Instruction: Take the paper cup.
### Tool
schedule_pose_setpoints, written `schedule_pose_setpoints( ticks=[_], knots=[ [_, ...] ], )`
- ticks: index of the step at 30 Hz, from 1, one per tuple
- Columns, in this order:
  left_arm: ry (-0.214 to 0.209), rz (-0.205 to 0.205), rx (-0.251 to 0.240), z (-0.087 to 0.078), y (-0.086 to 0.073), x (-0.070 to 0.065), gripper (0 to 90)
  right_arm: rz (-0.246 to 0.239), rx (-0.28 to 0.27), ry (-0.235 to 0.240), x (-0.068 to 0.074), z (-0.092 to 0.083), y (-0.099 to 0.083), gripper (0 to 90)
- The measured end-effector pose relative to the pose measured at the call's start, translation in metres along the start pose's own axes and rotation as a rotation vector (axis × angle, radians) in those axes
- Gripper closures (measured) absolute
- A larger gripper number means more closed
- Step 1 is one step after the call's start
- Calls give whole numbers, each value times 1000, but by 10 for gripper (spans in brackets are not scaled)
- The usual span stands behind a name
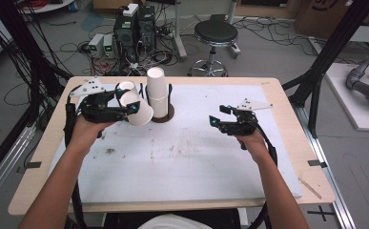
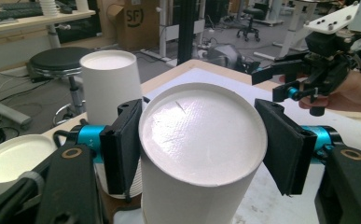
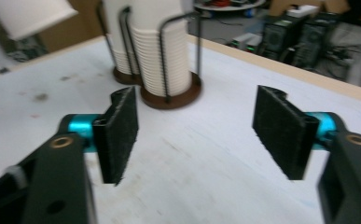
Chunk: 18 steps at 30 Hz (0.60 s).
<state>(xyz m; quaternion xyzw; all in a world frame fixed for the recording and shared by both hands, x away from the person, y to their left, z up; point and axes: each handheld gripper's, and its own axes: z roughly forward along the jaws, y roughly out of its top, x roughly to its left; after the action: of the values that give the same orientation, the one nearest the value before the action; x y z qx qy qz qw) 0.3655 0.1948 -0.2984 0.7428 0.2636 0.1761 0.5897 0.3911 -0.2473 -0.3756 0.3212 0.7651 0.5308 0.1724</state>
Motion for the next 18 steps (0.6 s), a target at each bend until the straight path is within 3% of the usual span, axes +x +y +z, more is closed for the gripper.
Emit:
schedule_pose_setpoints(
  ticks=[3, 8, 18],
  knots=[
    [-14, 4, 0, 6, 0, -5, 355, -22, 6, -57, -4, -9, -8, 230],
    [-37, 8, 11, 15, -4, -9, 355, -50, 10, -86, -10, -22, -17, 220],
    [-34, 3, 17, 17, -15, -18, 354, -54, 6, -52, -11, -27, -19, 219]
  ],
)
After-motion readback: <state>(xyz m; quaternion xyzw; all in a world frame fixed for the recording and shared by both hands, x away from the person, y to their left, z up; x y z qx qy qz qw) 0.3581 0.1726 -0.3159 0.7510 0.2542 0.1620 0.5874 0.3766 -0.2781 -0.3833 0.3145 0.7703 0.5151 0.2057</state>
